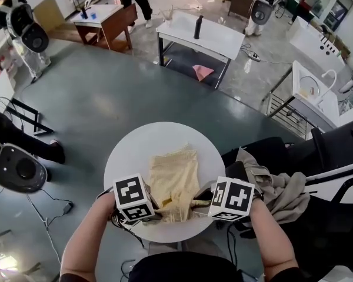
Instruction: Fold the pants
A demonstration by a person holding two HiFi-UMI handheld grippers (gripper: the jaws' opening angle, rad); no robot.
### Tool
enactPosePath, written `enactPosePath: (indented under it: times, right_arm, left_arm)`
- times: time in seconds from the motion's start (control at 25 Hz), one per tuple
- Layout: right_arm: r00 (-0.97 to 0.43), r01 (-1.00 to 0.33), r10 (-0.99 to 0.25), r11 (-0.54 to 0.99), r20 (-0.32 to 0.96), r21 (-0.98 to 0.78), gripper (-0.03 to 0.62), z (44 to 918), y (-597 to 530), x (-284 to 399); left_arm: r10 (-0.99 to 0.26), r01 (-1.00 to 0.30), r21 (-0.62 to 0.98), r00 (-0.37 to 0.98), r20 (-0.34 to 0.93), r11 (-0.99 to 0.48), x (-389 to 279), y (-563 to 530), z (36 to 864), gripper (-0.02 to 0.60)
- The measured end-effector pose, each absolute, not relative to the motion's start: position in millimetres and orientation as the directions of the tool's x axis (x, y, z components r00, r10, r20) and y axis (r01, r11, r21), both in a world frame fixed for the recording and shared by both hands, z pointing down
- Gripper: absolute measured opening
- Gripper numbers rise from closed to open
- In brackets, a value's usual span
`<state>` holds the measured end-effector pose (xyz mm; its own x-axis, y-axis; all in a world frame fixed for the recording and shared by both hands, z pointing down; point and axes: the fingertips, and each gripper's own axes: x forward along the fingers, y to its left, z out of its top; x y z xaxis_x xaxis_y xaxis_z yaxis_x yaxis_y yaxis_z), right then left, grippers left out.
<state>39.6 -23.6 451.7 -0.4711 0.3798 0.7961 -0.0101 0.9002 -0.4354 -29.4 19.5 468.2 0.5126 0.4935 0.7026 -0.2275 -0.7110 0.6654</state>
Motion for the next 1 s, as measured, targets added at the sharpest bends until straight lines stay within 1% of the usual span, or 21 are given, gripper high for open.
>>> enactPosePath:
  times: [0.28, 0.36, 0.48, 0.6, 0.76, 0.84, 0.88, 0.92, 0.96, 1.0]
  right_arm:
    - [-0.505, -0.079, 0.281, 0.926, 0.816, -0.368, 0.08, 473.8, -111.3, 22.0]
    - [-0.521, -0.112, 0.238, 0.933, 0.82, -0.342, 0.08, 482.0, -133.4, 19.3]
    - [-0.552, -0.17, 0.147, 0.944, 0.821, -0.284, 0.081, 490.0, -164.1, 14.6]
    - [-0.567, -0.231, 0.027, 0.954, 0.823, -0.19, 0.089, 496.6, -192.7, 9.1]
    - [-0.546, -0.337, -0.203, 0.942, 0.813, 0.009, 0.126, 497.9, -231.5, 10.8]
    - [-0.566, -0.398, -0.271, 0.917, 0.779, 0.03, 0.126, 490.5, -243.7, 14.6]
    - [-0.585, -0.418, -0.275, 0.908, 0.763, 0.006, 0.135, 486.3, -245.9, 15.7]
    - [-0.607, -0.425, -0.26, 0.905, 0.751, -0.031, 0.14, 482.5, -245.3, 15.7]
    - [-0.627, -0.416, -0.229, 0.906, 0.744, -0.073, 0.138, 479.8, -241.6, 14.9]
    - [-0.642, -0.396, -0.186, 0.911, 0.744, -0.113, 0.134, 478.6, -235.0, 13.7]
  left_arm:
    - [0.394, -0.325, 0.599, 0.516, 0.761, -0.732, -48.9, -68.1, 487.0, 0.057]
    - [0.344, -0.353, 0.569, 0.529, 0.776, -0.742, -52.7, -91.5, 495.0, 0.058]
    - [0.239, -0.407, 0.509, 0.553, 0.798, -0.758, -59.6, -124.4, 505.6, 0.064]
    - [0.116, -0.476, 0.444, 0.572, 0.812, -0.759, -68.5, -154.3, 515.6, 0.078]
    - [-0.114, -0.575, 0.285, 0.559, 0.821, -0.767, -87.3, -196.2, 514.7, 0.138]
    - [-0.209, -0.628, 0.249, 0.563, 0.8, -0.737, -98.9, -212.2, 504.5, 0.135]
    - [-0.232, -0.644, 0.255, 0.571, 0.787, -0.721, -103.5, -216.3, 498.7, 0.126]
    - [-0.232, -0.647, 0.276, 0.586, 0.777, -0.71, -106.1, -216.6, 493.4, 0.097]
    - [-0.211, -0.637, 0.311, 0.607, 0.766, -0.705, -105.8, -212.5, 489.0, 0.066]
    - [-0.172, -0.614, 0.353, 0.632, 0.755, -0.706, -101.9, -204.7, 486.0, 0.057]
